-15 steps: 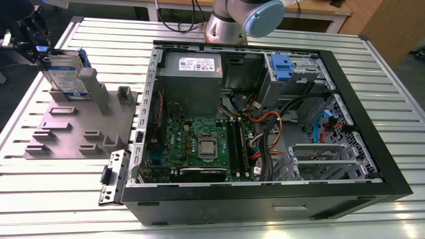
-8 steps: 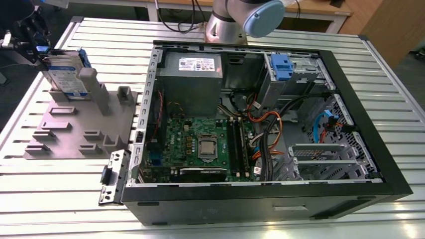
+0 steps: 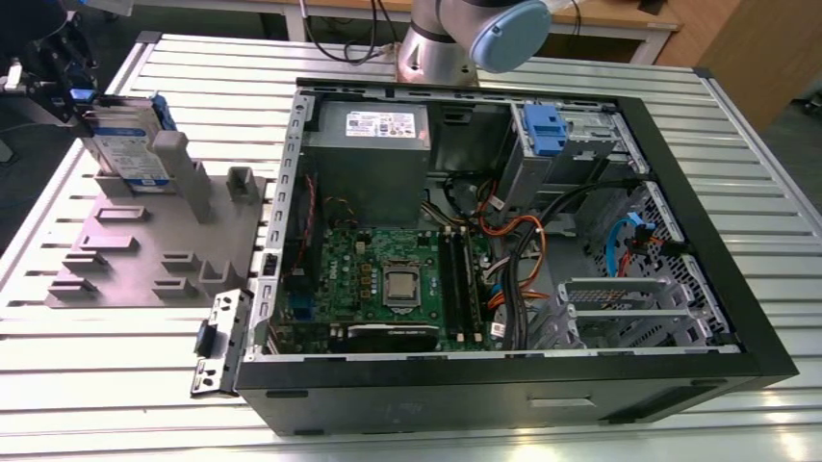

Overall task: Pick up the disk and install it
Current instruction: 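Pick up the disk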

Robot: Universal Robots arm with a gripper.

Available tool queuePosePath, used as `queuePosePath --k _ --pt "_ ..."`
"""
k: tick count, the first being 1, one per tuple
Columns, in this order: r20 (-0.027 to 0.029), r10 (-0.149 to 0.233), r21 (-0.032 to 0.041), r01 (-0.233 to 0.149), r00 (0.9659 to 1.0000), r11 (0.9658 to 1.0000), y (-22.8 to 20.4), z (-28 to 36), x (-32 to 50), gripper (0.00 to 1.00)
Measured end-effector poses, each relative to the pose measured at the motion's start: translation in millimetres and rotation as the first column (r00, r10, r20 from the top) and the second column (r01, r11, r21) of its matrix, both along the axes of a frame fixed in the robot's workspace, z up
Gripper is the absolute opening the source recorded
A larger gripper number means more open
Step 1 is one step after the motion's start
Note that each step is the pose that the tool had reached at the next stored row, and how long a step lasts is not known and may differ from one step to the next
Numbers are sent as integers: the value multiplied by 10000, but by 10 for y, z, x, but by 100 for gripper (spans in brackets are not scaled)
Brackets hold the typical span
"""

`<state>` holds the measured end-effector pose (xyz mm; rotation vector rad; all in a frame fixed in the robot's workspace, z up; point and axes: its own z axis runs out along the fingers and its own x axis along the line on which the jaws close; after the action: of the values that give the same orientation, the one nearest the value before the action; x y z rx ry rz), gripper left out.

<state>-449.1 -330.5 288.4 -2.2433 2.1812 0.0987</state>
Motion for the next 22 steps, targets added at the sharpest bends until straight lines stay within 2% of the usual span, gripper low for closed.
queuePosePath --k 6,7,13,14,22 --pt "0 0 1 0 10000 10000 0 -1 0 51" --pt "0 0 0 0 10000 10000 0 -1 0 44" --pt "-2 0 -3 0 10000 10000 0 0 0 42" --pt "-1 0 -2 0 10000 10000 0 -1 0 37" --pt "0 0 -4 0 10000 10000 0 -1 0 37"
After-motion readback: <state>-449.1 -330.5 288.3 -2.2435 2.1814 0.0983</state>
